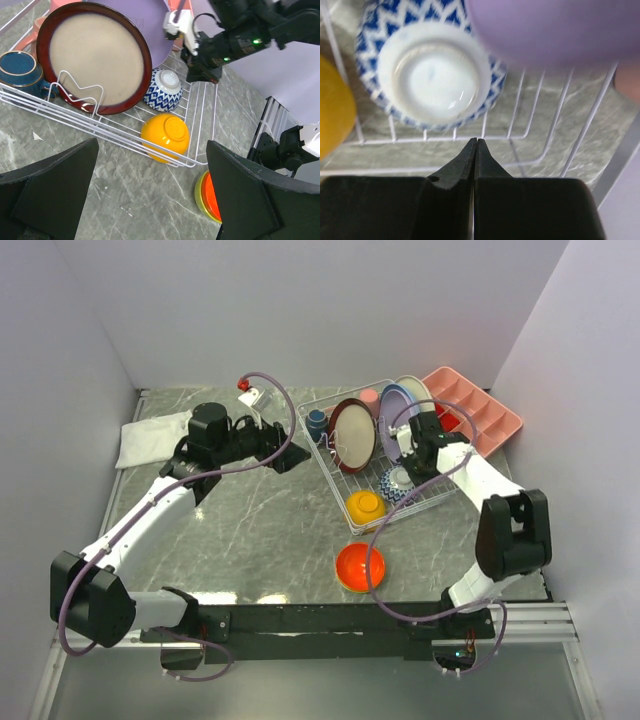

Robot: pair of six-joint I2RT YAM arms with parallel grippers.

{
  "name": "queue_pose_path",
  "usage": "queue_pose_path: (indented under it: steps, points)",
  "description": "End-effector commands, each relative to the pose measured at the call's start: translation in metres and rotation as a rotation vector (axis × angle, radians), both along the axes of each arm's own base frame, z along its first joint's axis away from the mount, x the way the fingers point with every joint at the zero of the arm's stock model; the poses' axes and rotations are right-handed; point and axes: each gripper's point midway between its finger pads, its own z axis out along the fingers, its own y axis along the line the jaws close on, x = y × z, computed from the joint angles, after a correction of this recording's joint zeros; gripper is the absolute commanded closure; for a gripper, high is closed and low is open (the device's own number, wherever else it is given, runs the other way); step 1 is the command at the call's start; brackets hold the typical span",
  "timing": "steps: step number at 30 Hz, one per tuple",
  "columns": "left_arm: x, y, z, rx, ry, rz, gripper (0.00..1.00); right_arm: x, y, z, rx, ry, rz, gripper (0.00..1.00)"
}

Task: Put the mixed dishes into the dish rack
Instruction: Turn the bowl upside down on the dish rack.

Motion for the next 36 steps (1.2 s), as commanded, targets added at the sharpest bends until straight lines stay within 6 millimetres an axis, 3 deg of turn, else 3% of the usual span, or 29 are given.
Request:
queue_pose_path:
  steps: [1, 6, 11, 17, 24, 28, 30, 31, 32, 34, 35, 36]
  points:
    - [0.001, 0.001, 0.026, -0.018, -0.08, -0.007, 0.04, 0.039, -0.004, -0.004, -0.052, -0.047, 0.014, 1.0]
    - [0.002, 0.005, 0.023, -0.02, -0.069, 0.003, 0.04, 0.053, 0.022, -0.003, 0.037, -0.034, 0.053, 1.0]
    - [0.006, 0.006, 0.024, -0.024, -0.071, 0.007, 0.04, 0.046, 0.052, -0.003, 0.081, -0.018, 0.108, 1.0]
    - [0.008, 0.005, 0.022, -0.029, -0.061, 0.007, 0.04, 0.051, 0.073, 0.001, 0.101, -0.03, 0.143, 1.0]
    - [0.008, 0.006, 0.021, -0.033, -0.058, 0.012, 0.04, 0.062, 0.081, 0.0, 0.111, -0.037, 0.142, 1.0]
    - [0.009, 0.007, 0.022, -0.03, -0.065, 0.017, 0.04, 0.059, 0.071, 0.005, 0.073, -0.046, 0.115, 0.98]
    - [0.009, 0.008, 0.022, -0.016, -0.07, 0.027, 0.04, 0.053, 0.052, 0.021, 0.01, -0.082, 0.078, 0.91]
    - [0.01, 0.011, 0.025, -0.014, -0.08, 0.045, 0.04, 0.041, 0.048, 0.021, 0.002, -0.06, 0.08, 0.85]
    - [0.011, 0.012, 0.025, -0.011, -0.083, 0.052, 0.04, 0.034, 0.044, 0.039, 0.005, -0.099, 0.08, 0.69]
    - [0.013, 0.015, 0.029, -0.008, -0.094, 0.074, 0.04, 0.019, 0.041, 0.048, 0.02, -0.108, 0.076, 0.56]
    - [0.016, 0.018, 0.03, -0.006, -0.098, 0.101, 0.04, 0.014, 0.04, 0.068, 0.037, -0.164, 0.068, 0.46]
    - [0.017, 0.019, 0.029, -0.005, -0.096, 0.108, 0.04, 0.011, 0.04, 0.076, 0.05, -0.186, 0.059, 0.42]
